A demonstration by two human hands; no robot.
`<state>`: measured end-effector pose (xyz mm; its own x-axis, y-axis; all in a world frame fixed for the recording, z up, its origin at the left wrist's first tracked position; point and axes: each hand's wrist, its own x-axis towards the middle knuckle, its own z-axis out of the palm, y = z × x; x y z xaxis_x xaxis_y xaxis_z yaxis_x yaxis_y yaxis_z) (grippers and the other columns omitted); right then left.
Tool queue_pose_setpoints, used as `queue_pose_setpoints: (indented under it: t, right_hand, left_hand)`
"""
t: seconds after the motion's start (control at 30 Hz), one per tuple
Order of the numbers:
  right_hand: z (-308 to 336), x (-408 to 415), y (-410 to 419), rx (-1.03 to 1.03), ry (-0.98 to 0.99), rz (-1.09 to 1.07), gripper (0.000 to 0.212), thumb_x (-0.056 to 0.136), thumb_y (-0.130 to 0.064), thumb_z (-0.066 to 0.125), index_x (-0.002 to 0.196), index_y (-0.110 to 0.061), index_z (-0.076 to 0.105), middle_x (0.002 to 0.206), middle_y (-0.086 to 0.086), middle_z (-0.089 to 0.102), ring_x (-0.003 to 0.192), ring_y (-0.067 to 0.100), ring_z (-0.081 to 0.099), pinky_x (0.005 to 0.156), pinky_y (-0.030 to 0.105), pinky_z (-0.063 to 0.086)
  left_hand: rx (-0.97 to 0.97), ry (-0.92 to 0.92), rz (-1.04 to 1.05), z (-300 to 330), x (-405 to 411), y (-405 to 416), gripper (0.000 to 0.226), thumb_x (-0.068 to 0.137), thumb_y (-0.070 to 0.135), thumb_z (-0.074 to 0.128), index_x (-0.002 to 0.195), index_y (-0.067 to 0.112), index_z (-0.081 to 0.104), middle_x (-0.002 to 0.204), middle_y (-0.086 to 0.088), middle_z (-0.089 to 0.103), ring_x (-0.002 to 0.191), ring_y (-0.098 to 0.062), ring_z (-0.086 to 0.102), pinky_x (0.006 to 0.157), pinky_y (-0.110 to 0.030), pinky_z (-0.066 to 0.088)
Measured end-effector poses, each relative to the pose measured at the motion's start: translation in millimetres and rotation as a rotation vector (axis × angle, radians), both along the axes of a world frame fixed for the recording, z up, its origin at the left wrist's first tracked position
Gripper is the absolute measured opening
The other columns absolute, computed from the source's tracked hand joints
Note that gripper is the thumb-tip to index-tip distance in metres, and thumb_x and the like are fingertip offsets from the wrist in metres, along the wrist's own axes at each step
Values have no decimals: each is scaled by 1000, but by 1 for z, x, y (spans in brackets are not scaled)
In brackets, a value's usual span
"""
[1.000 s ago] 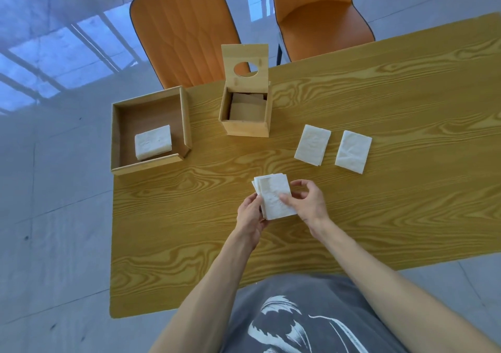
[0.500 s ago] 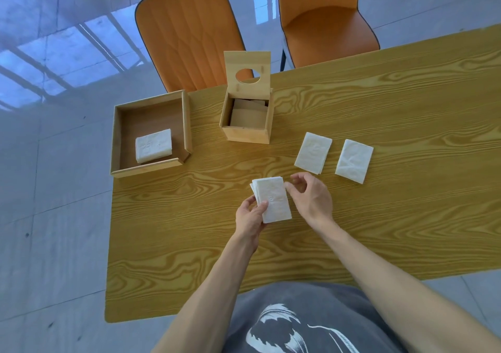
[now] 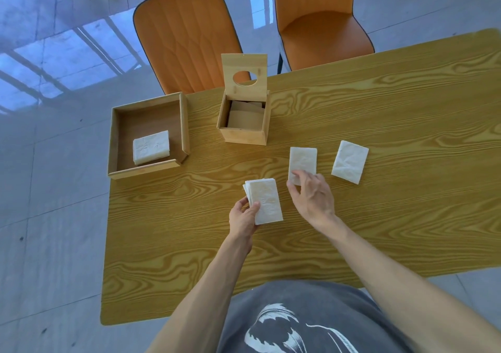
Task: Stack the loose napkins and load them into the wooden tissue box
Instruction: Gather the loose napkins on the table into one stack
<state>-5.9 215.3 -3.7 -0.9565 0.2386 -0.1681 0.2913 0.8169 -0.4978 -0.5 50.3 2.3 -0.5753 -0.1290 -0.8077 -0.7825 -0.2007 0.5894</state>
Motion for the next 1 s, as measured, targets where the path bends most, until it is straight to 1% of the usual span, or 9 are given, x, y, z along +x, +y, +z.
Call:
queue_pose_setpoints:
  t: [0.1, 0.23, 0.33, 0.43, 0.53, 0.7, 0.8, 0.93, 1.0]
  right_hand:
    - [-2, 16, 1, -3, 19, 8, 30, 97, -32, 55, 120, -14, 62, 103, 5, 74, 101, 27, 60, 82, 39, 51]
    - [-2, 30, 5, -17, 35, -48, 26, 94, -25, 62, 117, -13, 66, 100, 2, 74, 98, 26, 63, 80, 39, 52]
    - [-1, 30, 10, -14, 19, -162, 33, 93, -28, 63, 122, -14, 63, 112, 6, 69, 101, 24, 63, 80, 38, 54]
    - [2, 23, 13, -18, -67, -258, 47, 93, -38, 62, 132, -13, 54, 124, 10, 59, 109, 26, 61, 82, 38, 52]
    - [3, 16, 12, -1, -153, -303, 55, 92, -45, 61, 134, -11, 51, 127, 12, 55, 113, 28, 58, 83, 39, 49]
    - [3, 7, 9, -21, -200, -364, 57, 87, -44, 69, 129, -10, 50, 128, 13, 53, 117, 30, 54, 86, 41, 49]
    - [2, 6, 9, -35, -223, -386, 62, 86, -44, 69, 132, -9, 47, 130, 14, 54, 119, 31, 55, 92, 43, 48]
    - [3, 4, 11, -35, -266, -377, 51, 88, -46, 66, 124, -11, 56, 127, 13, 54, 116, 30, 54, 90, 43, 48]
    - [5, 4, 12, -58, -259, -380, 46, 86, -43, 67, 119, -12, 59, 124, 12, 52, 114, 30, 53, 87, 42, 48]
  left_hand:
    - [-4, 2, -11, 0, 4, -1, 37, 95, 8, 62, 131, 12, 51, 109, -11, 69, 87, -21, 68, 80, -39, 57]
    - [-12, 2, -25, -1, 9, -1, 42, 95, 8, 62, 135, 11, 49, 111, -12, 70, 92, -25, 69, 89, -46, 58]
    - [-17, 4, -28, 0, 12, -1, 43, 95, 8, 61, 136, 12, 49, 103, -7, 69, 92, -23, 68, 92, -48, 57]
    - [-23, 9, -38, 2, 13, -1, 44, 95, 8, 62, 137, 12, 49, 104, -6, 69, 98, -26, 68, 94, -50, 56]
    - [-23, 12, -47, 3, 14, -2, 45, 94, 9, 62, 137, 12, 48, 105, -7, 69, 98, -26, 68, 95, -51, 55]
    - [-20, 24, -49, 5, 11, -2, 45, 94, 9, 63, 136, 13, 48, 109, -8, 69, 99, -27, 69, 94, -51, 56]
    - [-19, 26, -50, 3, 10, -1, 47, 94, 10, 63, 138, 13, 47, 108, -6, 69, 101, -27, 69, 94, -53, 55]
    - [-4, 34, -58, 1, 9, 1, 48, 94, 11, 63, 139, 12, 47, 108, -6, 70, 99, -25, 69, 94, -52, 55]
    - [-3, 37, -68, -1, 7, 2, 48, 94, 12, 63, 140, 12, 47, 107, -4, 70, 96, -23, 70, 91, -49, 57]
